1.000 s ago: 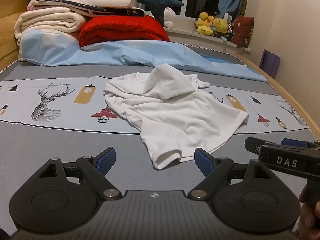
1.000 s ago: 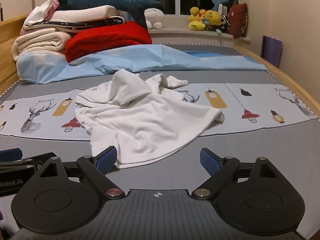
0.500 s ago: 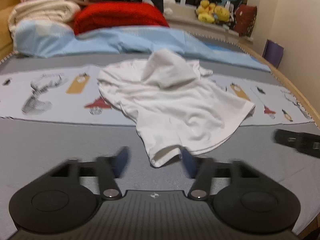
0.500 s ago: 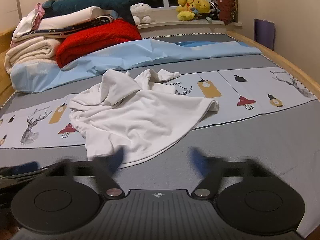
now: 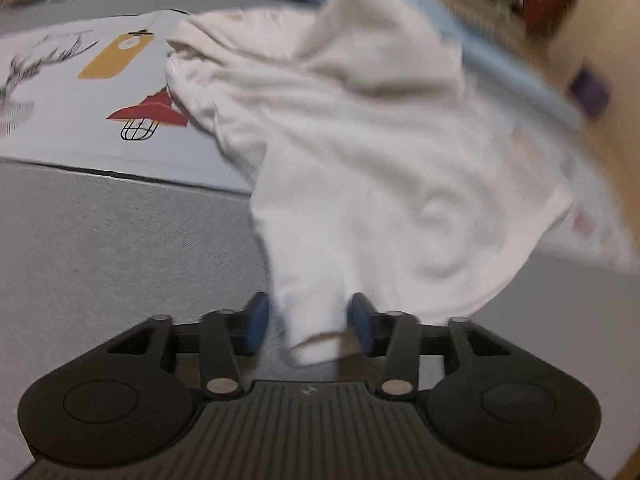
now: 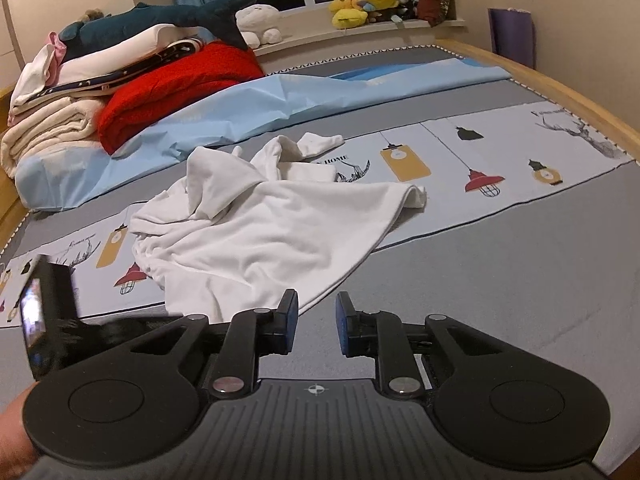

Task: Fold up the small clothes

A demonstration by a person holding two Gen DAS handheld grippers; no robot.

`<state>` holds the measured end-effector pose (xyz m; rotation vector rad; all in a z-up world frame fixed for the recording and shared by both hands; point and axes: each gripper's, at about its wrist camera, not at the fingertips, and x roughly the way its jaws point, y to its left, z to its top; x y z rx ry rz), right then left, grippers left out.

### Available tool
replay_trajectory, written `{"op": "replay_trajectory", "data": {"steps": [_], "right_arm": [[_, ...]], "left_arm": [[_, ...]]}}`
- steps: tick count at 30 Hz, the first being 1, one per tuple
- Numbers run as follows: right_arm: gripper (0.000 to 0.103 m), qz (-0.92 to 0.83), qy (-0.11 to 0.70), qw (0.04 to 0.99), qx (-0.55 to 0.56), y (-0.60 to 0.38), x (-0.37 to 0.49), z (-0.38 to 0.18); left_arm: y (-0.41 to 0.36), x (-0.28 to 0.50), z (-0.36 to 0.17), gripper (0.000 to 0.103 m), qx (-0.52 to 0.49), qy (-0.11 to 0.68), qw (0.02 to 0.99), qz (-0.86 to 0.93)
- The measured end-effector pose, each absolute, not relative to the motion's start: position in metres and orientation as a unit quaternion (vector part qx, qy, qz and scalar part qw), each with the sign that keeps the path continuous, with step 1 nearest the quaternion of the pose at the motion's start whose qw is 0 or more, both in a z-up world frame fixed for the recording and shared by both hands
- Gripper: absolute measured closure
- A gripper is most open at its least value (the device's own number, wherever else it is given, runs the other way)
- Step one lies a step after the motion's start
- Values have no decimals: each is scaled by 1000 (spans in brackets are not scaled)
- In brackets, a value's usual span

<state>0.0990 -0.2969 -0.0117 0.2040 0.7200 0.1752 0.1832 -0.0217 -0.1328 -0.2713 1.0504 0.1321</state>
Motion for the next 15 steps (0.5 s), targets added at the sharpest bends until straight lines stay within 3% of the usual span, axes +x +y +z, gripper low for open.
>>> {"op": "replay_trajectory", "data": {"steps": [2,8,15], "right_arm": [[81,83,351,927,97,-297,101,-12],[81,65,352,929,97,-298,100,-13],[81,50,353,930,92,-304,89,-14]], "left_arm": [[-25,181,-130,97,-71,504,860,33],[23,146,-99,97,14,545,838,-11],[72,56,-81,97,154,640,742,-124]]}}
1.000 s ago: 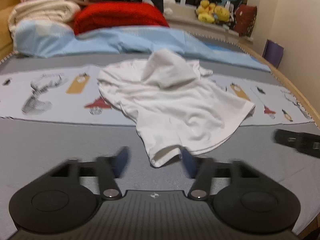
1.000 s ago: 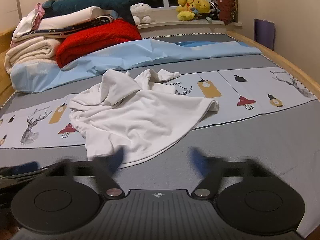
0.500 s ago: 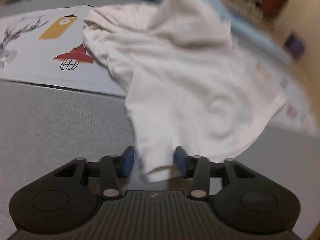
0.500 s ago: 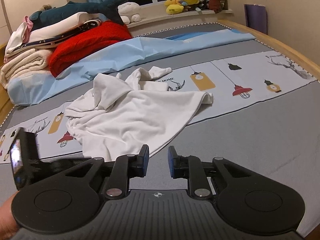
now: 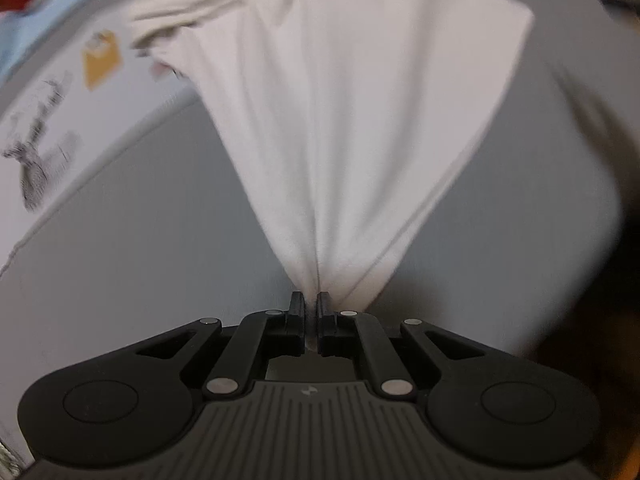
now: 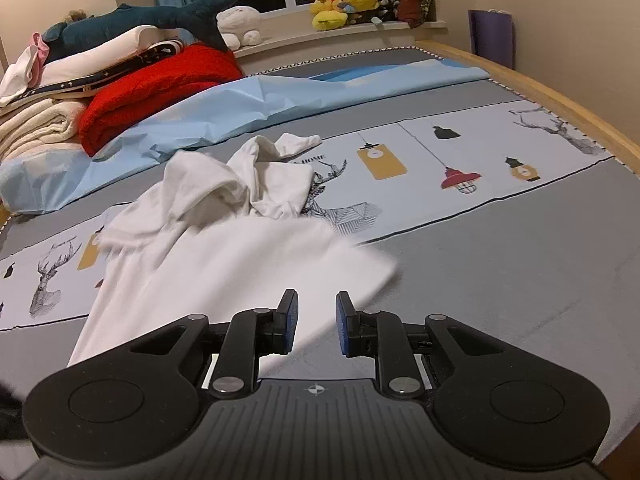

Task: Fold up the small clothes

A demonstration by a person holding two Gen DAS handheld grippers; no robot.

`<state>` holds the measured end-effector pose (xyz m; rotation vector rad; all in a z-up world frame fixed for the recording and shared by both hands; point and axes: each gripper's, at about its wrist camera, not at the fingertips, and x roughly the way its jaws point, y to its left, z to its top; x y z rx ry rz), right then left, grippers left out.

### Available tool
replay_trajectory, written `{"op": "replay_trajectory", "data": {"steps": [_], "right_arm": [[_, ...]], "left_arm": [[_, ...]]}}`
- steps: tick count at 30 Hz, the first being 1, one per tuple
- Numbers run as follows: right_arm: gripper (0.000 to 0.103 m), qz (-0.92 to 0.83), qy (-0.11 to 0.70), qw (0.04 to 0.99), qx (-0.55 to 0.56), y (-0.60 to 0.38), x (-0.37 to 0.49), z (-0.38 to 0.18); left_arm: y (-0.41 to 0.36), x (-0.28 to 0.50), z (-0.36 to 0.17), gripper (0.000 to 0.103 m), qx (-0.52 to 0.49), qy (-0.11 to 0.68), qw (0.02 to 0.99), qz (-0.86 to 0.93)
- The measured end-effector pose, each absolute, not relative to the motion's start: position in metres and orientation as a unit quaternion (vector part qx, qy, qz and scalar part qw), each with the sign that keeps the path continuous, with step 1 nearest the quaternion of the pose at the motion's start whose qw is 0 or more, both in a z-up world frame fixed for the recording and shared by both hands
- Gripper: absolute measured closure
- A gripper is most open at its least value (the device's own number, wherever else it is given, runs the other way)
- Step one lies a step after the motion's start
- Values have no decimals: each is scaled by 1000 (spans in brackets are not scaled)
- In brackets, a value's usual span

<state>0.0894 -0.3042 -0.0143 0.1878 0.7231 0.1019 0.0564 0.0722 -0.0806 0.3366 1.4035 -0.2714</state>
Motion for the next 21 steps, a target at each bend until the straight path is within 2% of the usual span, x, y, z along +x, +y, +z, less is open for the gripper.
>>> {"op": "replay_trajectory", "data": {"steps": [2,4,6,7,9,10,14,18,20,21], "right_arm": [[81,48,356,929,87,-306,87,-14],[81,49,363,926,92,-310,91,-15],[79,55,370,923,94,-314,100,-14],[76,65,373,922,84,-314,109,-15],[60,84,383,919,48,-308,126,-22],[58,95,396,913,32,-305,138,-30],[57,101,460,882,-17,-294,175,-68],[57,95,508,855,-47,-286,195,-101],[58,95,527,842,-66,-282,198,-114],[63,101,534,836,-76,-279,196,-119]], "left_arm": [[86,36,-77,97,167,645,731,-150],[108,29,-68,93,122,619,761,-152],[140,31,-61,81,23,587,800,-126],[156,35,-61,80,-22,584,805,-105],[177,45,-58,79,-58,578,813,-51],[180,51,-55,79,-66,572,817,-37],[185,71,-59,79,-89,588,803,-30],[168,83,-75,63,-90,595,797,-48],[162,86,-83,62,-87,600,793,-51],[157,86,-89,62,-83,606,790,-50]]}}
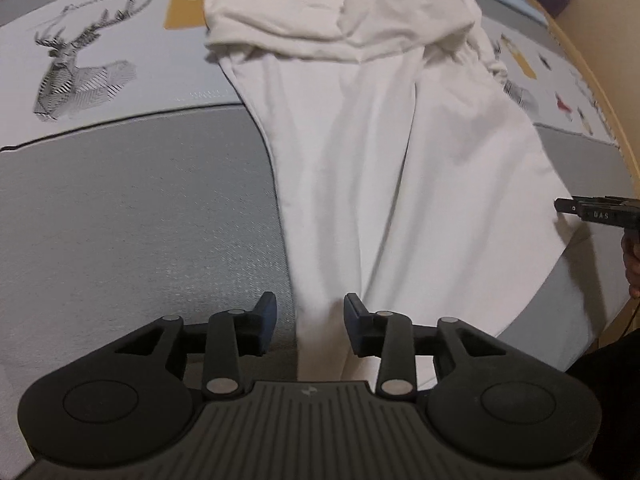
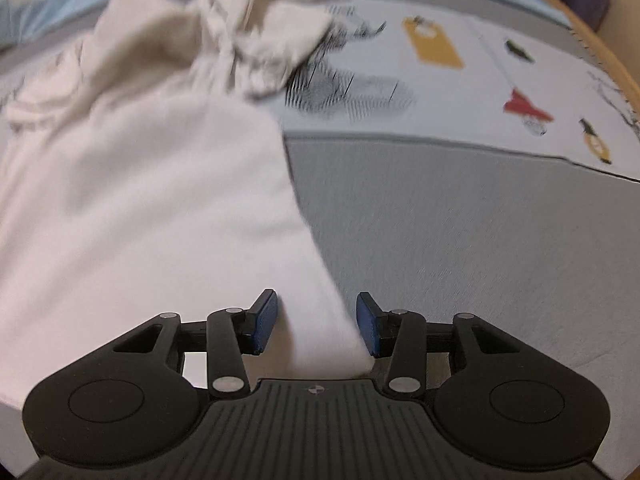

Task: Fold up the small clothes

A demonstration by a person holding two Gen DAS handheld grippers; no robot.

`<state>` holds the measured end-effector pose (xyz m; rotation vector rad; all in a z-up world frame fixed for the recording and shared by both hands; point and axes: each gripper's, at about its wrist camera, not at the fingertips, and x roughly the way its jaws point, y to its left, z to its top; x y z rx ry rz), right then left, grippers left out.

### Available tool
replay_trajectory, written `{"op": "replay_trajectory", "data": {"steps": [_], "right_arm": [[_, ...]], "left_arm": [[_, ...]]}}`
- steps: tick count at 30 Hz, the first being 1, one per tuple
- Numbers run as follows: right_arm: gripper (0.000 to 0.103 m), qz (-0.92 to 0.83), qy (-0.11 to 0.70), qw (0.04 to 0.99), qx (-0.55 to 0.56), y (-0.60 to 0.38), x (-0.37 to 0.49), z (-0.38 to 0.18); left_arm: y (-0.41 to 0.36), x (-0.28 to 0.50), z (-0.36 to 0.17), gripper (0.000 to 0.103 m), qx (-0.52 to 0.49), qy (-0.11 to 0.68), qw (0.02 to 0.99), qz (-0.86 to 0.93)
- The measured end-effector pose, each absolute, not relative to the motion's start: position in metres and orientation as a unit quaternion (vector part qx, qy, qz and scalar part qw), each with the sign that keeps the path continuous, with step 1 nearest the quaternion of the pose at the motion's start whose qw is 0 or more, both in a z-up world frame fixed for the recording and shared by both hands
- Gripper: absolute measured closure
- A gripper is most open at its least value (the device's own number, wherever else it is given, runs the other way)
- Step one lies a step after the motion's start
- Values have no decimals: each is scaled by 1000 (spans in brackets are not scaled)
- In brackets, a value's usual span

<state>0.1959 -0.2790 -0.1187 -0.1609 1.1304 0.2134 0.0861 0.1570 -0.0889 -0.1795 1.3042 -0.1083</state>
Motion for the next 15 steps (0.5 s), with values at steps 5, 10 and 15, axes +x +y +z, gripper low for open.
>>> {"op": "replay_trajectory", "data": {"steps": [5,10,15], "right_arm": [[97,159,528,824,-128,-271,177,-117],[99,210,550,800,-119,-292,155,-104],[100,264,608,734,-149,-329,112,-106]], "left_arm": [[140,91,-108,62,-56,624,778,-58],[125,80,-120,94,22,633,770,-75],[124,57,-119,98,78,644,755,-99]]}}
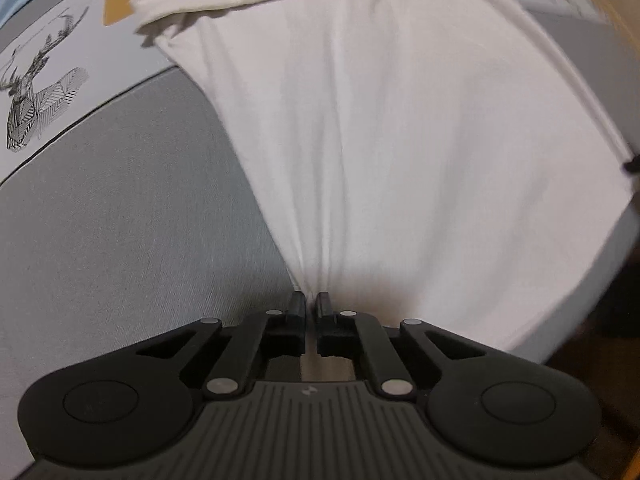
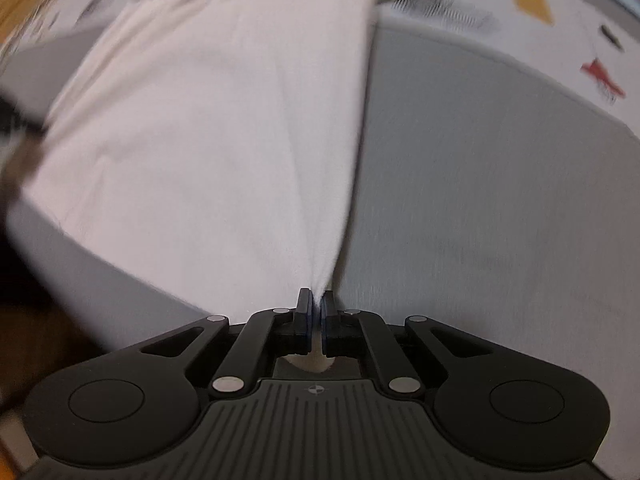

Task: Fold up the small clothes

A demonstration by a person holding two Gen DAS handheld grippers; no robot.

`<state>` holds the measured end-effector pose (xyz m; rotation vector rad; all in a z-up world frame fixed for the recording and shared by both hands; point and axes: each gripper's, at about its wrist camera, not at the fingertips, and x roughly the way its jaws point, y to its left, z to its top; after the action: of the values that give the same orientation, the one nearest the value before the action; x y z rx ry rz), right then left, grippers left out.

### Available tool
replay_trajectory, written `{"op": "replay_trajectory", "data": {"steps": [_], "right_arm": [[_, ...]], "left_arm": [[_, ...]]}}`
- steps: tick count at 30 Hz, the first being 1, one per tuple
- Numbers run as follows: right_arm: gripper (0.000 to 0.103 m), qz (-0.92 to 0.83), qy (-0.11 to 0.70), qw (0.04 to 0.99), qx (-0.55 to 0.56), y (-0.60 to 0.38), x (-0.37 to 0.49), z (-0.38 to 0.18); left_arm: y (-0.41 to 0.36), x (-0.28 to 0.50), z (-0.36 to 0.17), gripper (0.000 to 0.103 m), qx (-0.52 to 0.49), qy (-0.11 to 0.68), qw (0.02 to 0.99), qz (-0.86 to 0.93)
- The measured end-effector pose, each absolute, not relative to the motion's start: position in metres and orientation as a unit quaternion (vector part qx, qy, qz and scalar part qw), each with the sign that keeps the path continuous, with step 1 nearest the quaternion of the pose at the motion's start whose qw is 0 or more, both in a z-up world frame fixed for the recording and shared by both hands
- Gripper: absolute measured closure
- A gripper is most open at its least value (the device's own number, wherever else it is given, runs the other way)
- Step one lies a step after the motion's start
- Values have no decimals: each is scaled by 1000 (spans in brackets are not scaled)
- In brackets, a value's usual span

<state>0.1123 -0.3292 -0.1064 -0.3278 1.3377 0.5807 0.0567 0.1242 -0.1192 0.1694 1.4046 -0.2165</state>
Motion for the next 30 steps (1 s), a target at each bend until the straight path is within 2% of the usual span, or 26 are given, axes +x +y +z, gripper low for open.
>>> {"op": "replay_trajectory", "data": {"steps": [5,8,10,11,12,17,19,20,21,22,26,28,30], "right_arm": [[99,296,636,697,-147,-356,80,-107],[96,290,614,717,-157,-359,76,-96],[83,261,577,760,-146,-363,84,-78],[71,247,561,781,-120,-367,92,-68],[64,233,543,802,-88,-371,100,-58],[63,176,440,879,53,-371,133,-20],[68,175,415,887,102,-361,151,-13],[76,180,405,887,129,-355,162,-11],[80,184,401,885,150,-347,171,-12],[80,187,402,880,171,-335,181,-14],[76,179,429,857,225,-290,217,-32],[65,176,448,839,254,-271,232,-41],[49,165,458,830,273,-257,239,-52]], "left_arm": [[118,33,-114,98,104,659,733,-134],[118,29,-97,97,83,642,747,-153],[121,30,-80,88,52,617,768,-162],[124,31,-71,81,40,600,783,-158],[126,33,-64,78,32,584,797,-151],[127,61,-39,78,-4,529,843,-100],[122,70,-33,78,-6,510,856,-86],[119,75,-31,78,-7,500,862,-81],[116,81,-28,78,-9,490,868,-77],[111,92,-29,78,-11,481,874,-73],[101,103,-17,78,-8,448,892,-60],[97,116,-17,78,-4,433,900,-55],[93,127,-16,78,-1,426,903,-51]]}}
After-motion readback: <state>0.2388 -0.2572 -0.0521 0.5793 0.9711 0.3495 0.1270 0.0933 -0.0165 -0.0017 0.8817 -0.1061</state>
